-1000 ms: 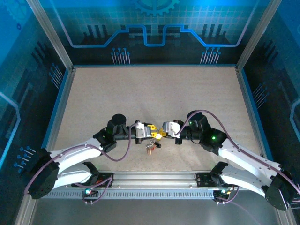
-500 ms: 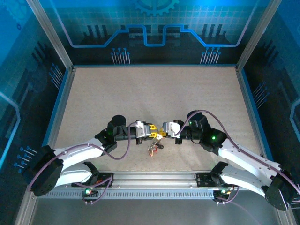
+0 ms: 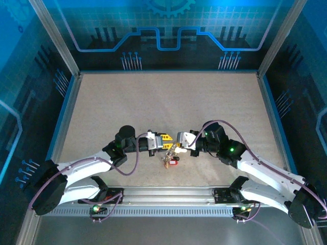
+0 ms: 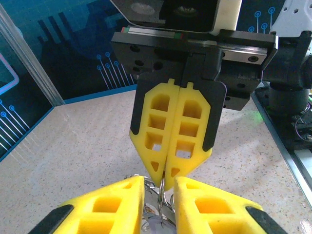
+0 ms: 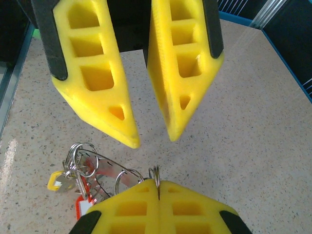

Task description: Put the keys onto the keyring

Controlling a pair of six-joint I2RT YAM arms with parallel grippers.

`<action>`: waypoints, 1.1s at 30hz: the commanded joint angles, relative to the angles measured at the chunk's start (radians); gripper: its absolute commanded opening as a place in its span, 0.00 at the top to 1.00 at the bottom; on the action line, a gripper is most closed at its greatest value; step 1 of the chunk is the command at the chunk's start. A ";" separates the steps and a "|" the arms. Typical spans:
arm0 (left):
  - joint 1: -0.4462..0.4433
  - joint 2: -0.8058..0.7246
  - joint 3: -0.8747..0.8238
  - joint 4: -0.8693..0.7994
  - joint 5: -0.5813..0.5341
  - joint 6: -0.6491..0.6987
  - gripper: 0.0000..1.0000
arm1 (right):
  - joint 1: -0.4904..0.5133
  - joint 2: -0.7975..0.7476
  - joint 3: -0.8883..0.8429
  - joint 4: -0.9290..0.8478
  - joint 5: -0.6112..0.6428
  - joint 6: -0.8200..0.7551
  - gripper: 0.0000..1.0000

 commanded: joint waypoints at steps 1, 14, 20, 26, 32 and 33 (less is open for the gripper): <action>-0.005 -0.006 -0.010 0.003 0.018 -0.009 0.75 | -0.002 -0.028 -0.006 0.071 -0.035 -0.001 1.00; -0.003 0.102 0.008 0.039 0.004 -0.002 0.74 | -0.002 -0.038 0.000 0.055 -0.053 -0.005 1.00; -0.003 0.128 0.028 0.046 0.017 0.004 0.76 | 0.001 -0.035 0.004 0.048 -0.067 -0.008 1.00; -0.004 0.136 0.041 0.039 0.021 0.024 0.80 | 0.001 -0.030 0.007 0.042 -0.072 -0.014 1.00; -0.004 0.125 0.040 0.053 0.021 0.019 0.87 | 0.012 -0.021 0.013 0.023 -0.054 -0.020 1.00; -0.004 0.119 0.040 0.052 0.019 0.019 0.88 | 0.013 -0.021 0.016 0.019 -0.049 -0.018 1.00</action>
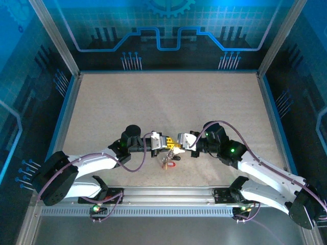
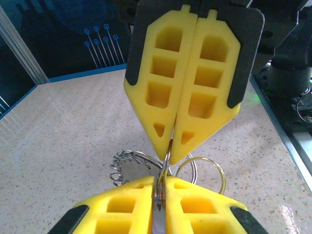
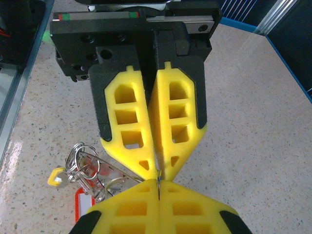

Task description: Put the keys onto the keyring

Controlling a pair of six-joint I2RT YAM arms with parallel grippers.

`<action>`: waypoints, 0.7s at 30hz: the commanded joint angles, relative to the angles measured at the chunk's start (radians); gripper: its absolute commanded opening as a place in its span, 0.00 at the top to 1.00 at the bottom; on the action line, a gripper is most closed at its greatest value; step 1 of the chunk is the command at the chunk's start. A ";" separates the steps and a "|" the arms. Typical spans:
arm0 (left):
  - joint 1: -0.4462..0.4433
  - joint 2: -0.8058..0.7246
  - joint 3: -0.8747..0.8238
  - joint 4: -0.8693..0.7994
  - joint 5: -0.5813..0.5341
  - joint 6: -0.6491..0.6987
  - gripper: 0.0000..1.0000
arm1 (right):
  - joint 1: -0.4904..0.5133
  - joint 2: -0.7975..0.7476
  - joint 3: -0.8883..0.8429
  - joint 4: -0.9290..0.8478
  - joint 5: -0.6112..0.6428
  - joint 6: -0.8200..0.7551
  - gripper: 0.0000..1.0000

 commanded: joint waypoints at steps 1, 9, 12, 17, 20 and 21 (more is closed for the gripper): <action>-0.001 -0.014 0.029 0.027 0.012 0.019 0.90 | 0.013 -0.006 0.029 0.007 -0.019 -0.007 1.00; -0.007 -0.095 0.096 -0.286 -0.062 0.163 1.00 | 0.019 -0.015 0.106 -0.148 0.055 0.006 0.75; -0.016 -0.119 0.125 -0.419 -0.098 0.240 1.00 | 0.020 -0.015 0.150 -0.246 0.084 -0.010 0.74; -0.038 -0.147 0.177 -0.578 -0.156 0.324 1.00 | 0.019 -0.002 0.188 -0.315 0.085 -0.060 0.75; -0.050 -0.147 0.215 -0.647 -0.169 0.354 1.00 | 0.007 0.020 0.173 -0.267 0.044 -0.063 0.78; -0.051 -0.147 0.225 -0.663 -0.168 0.364 1.00 | 0.006 0.021 0.158 -0.244 0.023 -0.076 0.78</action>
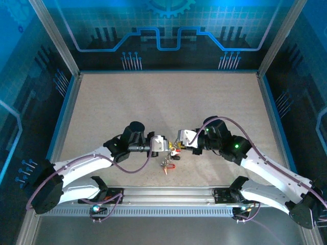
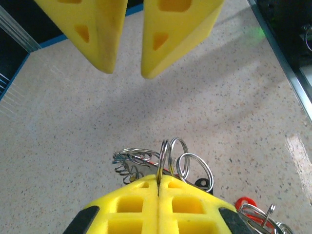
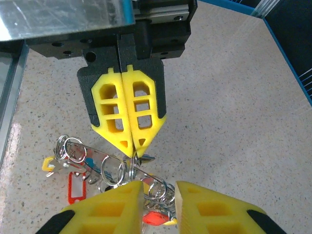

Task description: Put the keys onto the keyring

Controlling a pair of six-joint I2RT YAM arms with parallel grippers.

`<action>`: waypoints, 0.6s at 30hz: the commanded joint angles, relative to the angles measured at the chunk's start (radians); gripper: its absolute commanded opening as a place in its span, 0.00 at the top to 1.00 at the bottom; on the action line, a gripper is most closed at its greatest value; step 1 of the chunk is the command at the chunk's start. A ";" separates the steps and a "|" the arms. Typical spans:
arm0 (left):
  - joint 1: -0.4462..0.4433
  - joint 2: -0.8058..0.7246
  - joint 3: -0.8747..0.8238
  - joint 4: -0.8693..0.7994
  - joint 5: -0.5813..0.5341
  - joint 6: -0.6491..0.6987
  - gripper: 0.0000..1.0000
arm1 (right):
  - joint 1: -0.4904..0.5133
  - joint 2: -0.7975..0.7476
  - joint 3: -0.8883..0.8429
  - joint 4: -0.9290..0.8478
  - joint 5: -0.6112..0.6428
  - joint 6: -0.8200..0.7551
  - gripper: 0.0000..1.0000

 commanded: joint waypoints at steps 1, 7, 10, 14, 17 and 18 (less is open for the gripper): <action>-0.012 -0.028 0.070 -0.110 -0.020 0.083 1.00 | -0.003 0.013 -0.019 0.034 -0.069 -0.051 0.78; -0.019 -0.043 0.104 -0.162 -0.005 0.106 1.00 | 0.016 0.041 -0.054 0.096 -0.070 -0.125 0.74; -0.018 -0.047 0.105 -0.160 0.002 0.103 1.00 | 0.023 0.045 -0.075 0.126 -0.058 -0.126 0.71; -0.019 -0.037 0.105 -0.139 0.011 0.086 1.00 | 0.031 0.056 -0.087 0.151 -0.076 -0.115 0.67; -0.018 -0.026 0.103 -0.117 0.014 0.075 1.00 | 0.033 0.069 -0.100 0.177 -0.091 -0.089 0.64; -0.019 -0.024 0.100 -0.106 0.015 0.074 1.00 | 0.033 0.073 -0.107 0.193 -0.090 -0.074 0.64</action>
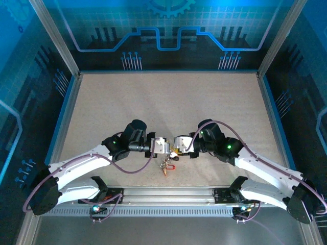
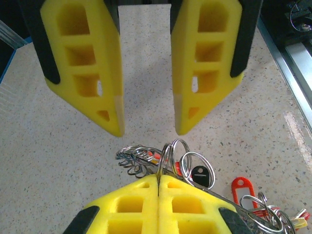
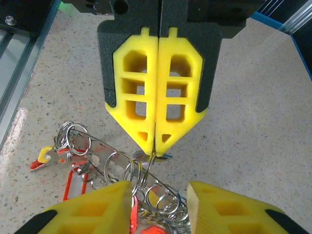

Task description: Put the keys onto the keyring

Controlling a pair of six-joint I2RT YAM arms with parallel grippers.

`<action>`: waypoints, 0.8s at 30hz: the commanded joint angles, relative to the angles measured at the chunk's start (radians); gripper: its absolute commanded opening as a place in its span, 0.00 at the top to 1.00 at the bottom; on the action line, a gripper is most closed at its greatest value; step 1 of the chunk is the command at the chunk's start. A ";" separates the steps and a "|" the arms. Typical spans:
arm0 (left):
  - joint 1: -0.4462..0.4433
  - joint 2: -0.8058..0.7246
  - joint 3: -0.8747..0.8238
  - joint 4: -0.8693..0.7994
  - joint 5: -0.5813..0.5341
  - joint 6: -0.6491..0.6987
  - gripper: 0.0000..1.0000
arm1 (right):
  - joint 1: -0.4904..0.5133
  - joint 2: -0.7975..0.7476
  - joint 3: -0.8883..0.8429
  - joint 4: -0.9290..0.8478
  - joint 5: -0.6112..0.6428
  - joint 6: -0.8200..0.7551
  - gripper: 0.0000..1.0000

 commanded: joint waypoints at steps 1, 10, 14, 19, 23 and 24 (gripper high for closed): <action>-0.007 -0.001 0.032 0.067 0.031 -0.013 1.00 | 0.014 0.011 -0.025 0.076 -0.037 0.047 0.63; -0.008 0.009 0.009 0.115 0.054 -0.036 1.00 | 0.017 0.034 -0.076 0.161 -0.015 0.133 0.67; -0.007 0.008 -0.003 0.139 0.067 -0.044 1.00 | 0.018 0.055 -0.071 0.160 -0.010 0.148 0.77; -0.007 0.009 -0.012 0.144 0.071 -0.049 1.00 | 0.018 0.057 -0.083 0.182 -0.015 0.161 0.96; -0.008 0.003 -0.023 0.137 0.057 -0.048 1.00 | 0.008 0.037 -0.096 0.197 -0.014 0.171 1.00; -0.007 -0.004 -0.030 0.138 0.050 -0.048 1.00 | 0.003 0.031 -0.102 0.202 -0.020 0.175 1.00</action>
